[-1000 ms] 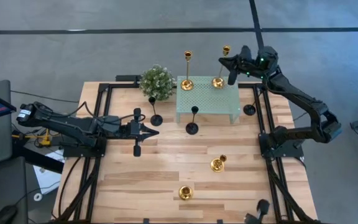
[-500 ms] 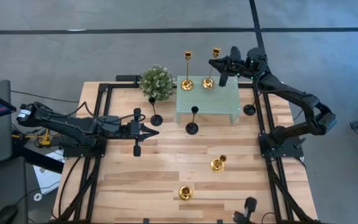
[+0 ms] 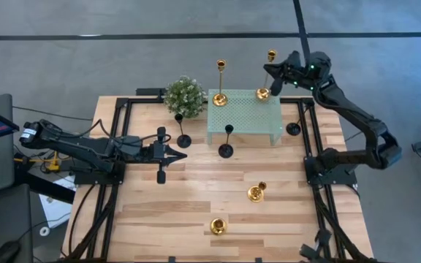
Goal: Pick & Place candle stick holders
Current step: Put the gold candle holder on the shelf
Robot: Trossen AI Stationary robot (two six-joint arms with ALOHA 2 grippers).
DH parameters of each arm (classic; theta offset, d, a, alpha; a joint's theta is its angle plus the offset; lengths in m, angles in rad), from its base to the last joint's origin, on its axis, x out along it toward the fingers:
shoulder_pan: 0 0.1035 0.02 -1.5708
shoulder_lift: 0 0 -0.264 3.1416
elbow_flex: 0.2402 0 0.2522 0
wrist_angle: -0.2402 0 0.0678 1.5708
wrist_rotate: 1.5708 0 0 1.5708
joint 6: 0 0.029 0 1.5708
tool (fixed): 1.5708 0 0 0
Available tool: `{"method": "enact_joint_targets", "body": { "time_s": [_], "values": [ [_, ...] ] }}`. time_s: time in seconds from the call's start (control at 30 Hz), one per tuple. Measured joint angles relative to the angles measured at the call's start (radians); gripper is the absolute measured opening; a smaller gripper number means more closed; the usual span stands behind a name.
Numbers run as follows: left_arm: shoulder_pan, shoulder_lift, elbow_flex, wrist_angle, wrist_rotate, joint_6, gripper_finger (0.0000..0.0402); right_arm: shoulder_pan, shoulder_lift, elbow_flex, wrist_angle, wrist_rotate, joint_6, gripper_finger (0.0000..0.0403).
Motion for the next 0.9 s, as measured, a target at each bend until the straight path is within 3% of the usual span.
{"method": "enact_joint_targets", "body": {
  "time_s": [0.4,0.9],
  "values": [
    [0.0,0.0,0.0,0.0,0.0,0.0,0.0008,-0.065,-0.067,-0.127,0.049,0.011,-0.015,0.0001],
    [0.0,0.0,0.0,0.0,0.0,0.0,0.0009,-0.085,-0.081,-0.13,0.049,-0.001,0.01,0.0001]
  ]
}}
